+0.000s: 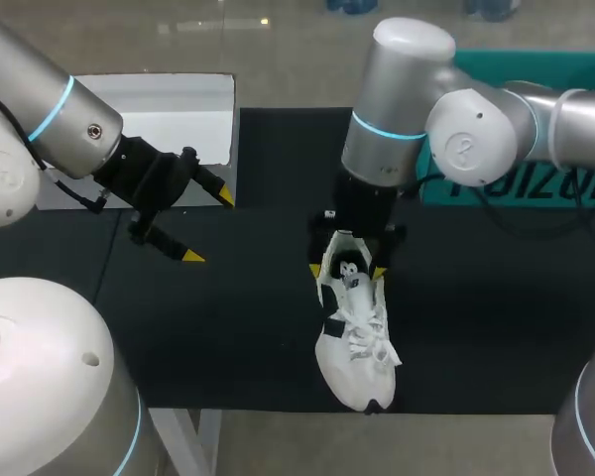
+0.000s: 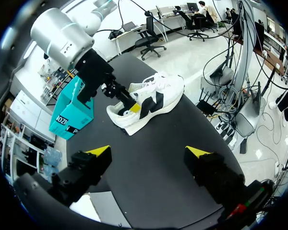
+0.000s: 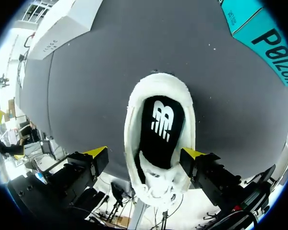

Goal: Take the shoe out of the shoebox, open the shoe tongue, remove and reinsert the insole, then place the shoe into the shoebox

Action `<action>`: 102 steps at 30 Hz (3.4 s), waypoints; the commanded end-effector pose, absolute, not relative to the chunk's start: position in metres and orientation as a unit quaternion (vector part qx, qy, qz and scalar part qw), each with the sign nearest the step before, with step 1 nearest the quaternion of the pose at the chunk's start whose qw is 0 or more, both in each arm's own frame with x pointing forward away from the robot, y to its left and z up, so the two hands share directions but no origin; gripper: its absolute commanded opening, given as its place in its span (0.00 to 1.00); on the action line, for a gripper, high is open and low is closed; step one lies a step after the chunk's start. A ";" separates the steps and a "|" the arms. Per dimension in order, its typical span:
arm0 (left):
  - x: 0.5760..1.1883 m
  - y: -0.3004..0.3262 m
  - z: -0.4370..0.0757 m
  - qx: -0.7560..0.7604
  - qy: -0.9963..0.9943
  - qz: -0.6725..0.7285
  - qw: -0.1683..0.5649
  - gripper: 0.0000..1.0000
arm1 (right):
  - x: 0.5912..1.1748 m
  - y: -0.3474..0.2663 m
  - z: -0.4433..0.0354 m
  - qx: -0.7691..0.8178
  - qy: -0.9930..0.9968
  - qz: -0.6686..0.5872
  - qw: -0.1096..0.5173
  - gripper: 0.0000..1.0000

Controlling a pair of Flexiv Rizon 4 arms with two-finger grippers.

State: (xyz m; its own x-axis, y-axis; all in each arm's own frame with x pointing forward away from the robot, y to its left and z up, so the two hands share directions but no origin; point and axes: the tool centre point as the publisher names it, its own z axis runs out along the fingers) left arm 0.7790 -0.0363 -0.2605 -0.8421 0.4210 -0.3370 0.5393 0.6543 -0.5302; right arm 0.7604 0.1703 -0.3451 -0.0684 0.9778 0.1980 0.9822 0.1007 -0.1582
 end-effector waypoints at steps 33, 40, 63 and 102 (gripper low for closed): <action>0.779 -0.037 -0.261 0.266 0.905 -0.319 0.092 1.00 | 0.718 0.163 -0.353 -0.670 -0.719 -0.017 0.185 0.00; 0.779 -0.037 -0.261 0.266 0.905 -0.319 0.092 1.00 | 0.728 0.166 -0.327 -0.663 -0.731 -0.021 0.159 0.00; 0.779 -0.037 -0.261 0.266 0.905 -0.319 0.092 1.00 | 0.751 0.150 -0.307 -0.526 -0.848 0.021 0.067 1.00; 0.779 -0.037 -0.261 0.266 0.905 -0.319 0.092 1.00 | 0.774 0.144 -0.311 -0.115 -0.991 -0.062 -0.014 1.00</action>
State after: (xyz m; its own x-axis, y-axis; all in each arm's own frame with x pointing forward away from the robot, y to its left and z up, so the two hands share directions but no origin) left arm 0.7789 -0.0362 -0.2605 -0.8422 0.4208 -0.3371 0.5392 0.6543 -0.5303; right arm 0.7740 0.1495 -0.3088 -0.9693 0.2430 -0.0366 0.2383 0.9659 0.1010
